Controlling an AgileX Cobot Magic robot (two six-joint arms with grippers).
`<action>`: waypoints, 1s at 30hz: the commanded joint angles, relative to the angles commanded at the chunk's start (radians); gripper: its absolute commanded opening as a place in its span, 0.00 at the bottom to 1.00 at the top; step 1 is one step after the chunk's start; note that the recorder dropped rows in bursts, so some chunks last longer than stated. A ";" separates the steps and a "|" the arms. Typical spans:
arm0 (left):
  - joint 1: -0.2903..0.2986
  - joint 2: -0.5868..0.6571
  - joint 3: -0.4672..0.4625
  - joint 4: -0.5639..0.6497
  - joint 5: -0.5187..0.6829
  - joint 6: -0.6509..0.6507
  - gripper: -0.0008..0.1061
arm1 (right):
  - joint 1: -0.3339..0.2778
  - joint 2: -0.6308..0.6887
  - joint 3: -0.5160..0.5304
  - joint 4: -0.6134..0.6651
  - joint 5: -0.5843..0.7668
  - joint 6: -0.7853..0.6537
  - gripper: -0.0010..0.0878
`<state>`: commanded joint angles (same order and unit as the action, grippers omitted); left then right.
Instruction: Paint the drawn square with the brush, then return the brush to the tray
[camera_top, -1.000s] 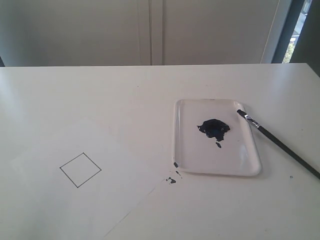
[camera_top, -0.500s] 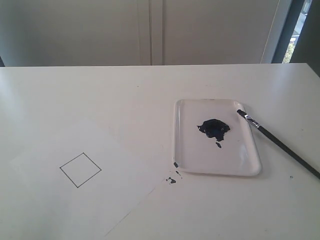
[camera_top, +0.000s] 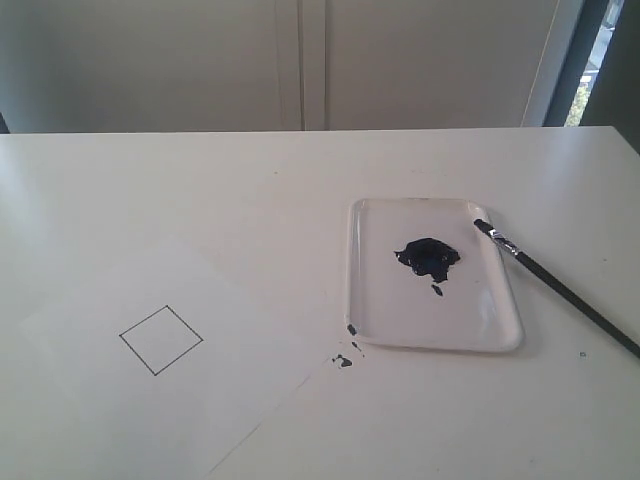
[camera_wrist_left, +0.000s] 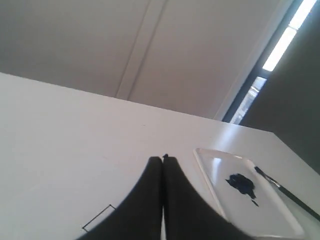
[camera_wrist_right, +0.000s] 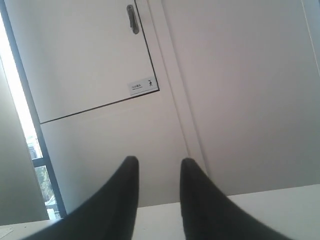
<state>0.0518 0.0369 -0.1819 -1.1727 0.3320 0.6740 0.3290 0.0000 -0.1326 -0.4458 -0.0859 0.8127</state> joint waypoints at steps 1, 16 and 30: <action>0.000 0.011 0.000 -0.037 0.009 0.047 0.01 | 0.000 0.003 -0.006 0.000 0.017 0.000 0.33; 0.000 0.343 -0.129 -0.150 0.065 0.299 0.01 | 0.002 0.229 -0.070 0.000 0.134 -0.005 0.33; 0.000 0.628 -0.145 -0.150 0.149 0.366 0.01 | 0.141 0.412 -0.319 0.132 0.570 -0.228 0.33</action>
<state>0.0518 0.6648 -0.3265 -1.3231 0.4807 1.0403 0.4697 0.4125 -0.4514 -0.3142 0.4844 0.5849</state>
